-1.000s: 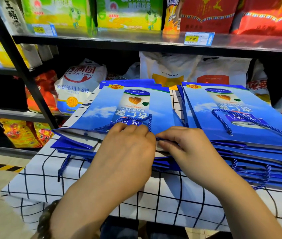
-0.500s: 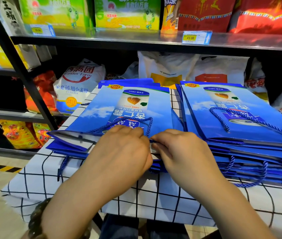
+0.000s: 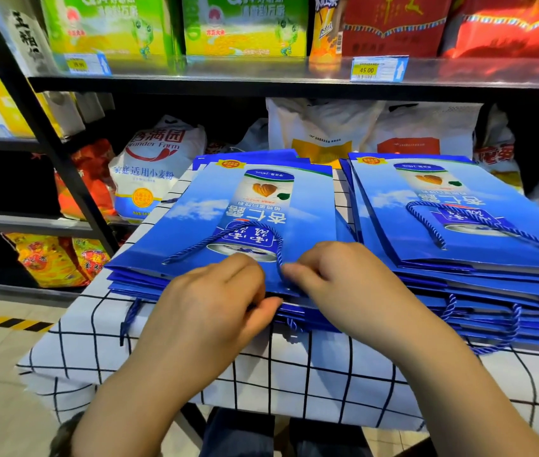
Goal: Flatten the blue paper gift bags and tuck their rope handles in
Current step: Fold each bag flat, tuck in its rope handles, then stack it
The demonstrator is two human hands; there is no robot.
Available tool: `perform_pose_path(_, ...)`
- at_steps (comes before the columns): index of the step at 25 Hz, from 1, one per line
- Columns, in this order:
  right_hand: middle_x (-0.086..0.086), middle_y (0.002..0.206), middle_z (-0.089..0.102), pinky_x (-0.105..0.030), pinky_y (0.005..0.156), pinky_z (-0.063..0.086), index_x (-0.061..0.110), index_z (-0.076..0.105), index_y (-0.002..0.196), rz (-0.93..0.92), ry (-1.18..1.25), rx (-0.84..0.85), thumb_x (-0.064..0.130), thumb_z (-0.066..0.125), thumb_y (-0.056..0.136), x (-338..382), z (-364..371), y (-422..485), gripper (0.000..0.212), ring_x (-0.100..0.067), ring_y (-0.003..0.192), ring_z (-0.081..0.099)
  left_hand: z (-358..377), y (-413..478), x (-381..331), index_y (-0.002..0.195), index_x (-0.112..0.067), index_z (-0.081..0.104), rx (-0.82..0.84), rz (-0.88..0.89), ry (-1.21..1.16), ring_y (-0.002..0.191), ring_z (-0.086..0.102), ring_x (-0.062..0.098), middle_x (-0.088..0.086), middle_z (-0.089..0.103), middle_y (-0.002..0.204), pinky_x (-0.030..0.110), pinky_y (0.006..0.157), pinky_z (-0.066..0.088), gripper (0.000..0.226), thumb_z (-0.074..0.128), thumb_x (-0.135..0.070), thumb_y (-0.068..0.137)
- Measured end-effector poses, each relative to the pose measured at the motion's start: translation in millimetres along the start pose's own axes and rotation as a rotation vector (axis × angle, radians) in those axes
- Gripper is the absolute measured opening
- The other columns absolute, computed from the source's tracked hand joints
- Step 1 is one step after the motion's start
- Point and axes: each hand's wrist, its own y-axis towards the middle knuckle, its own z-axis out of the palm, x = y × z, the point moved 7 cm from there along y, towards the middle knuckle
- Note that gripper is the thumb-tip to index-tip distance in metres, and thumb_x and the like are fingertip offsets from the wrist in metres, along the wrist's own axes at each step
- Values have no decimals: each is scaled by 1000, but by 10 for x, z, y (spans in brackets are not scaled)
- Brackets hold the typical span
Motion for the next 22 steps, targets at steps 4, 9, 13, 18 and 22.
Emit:
perform_pose_path(4, 4, 71, 60, -35, 71, 48, 20, 61, 73, 36, 67, -48, 39, 57, 84, 31, 78, 74, 22, -20, 80, 57, 20, -49, 61, 85, -27, 48, 3, -78, -29, 53, 61, 21, -7, 63, 70, 27, 43, 48, 13, 46, -37, 77)
perform_pose_path(9, -8, 87, 63, -35, 69, 46, 14, 57, 85, 79, -18, -241, 36, 48, 91, -60, -67, 117, 25, -30, 87, 56, 105, -81, 4, 73, -24, 63, 91, -31, -2, 54, 61, 15, -10, 62, 67, 23, 44, 47, 24, 46, -38, 82)
perform_pose_path(13, -11, 91, 62, -30, 62, 35, 16, 53, 81, 63, -245, -245, 42, 42, 93, -4, -203, 87, 31, -33, 84, 55, -18, -82, 59, 77, -26, 62, 67, -131, -193, 63, 62, 5, -14, 64, 72, 27, 52, 48, 24, 47, -44, 82)
perform_pose_path(18, -9, 105, 62, -37, 89, 31, 18, 55, 88, 111, -678, -221, 50, 38, 93, -98, -362, 199, 36, -30, 100, 50, -530, -20, 772, 73, -30, 64, -158, -634, 92, 80, 60, 22, -7, 64, 78, 29, 59, 38, 21, 54, -45, 84)
perform_pose_path(22, -7, 105, 61, -38, 92, 27, 17, 58, 88, 191, -666, -148, 52, 33, 93, -216, -197, 274, 43, -28, 106, 47, -262, -123, 1365, 95, -22, 69, 233, -910, 166, 87, 59, 30, 7, 67, 92, 32, 68, 43, 37, 51, -53, 84)
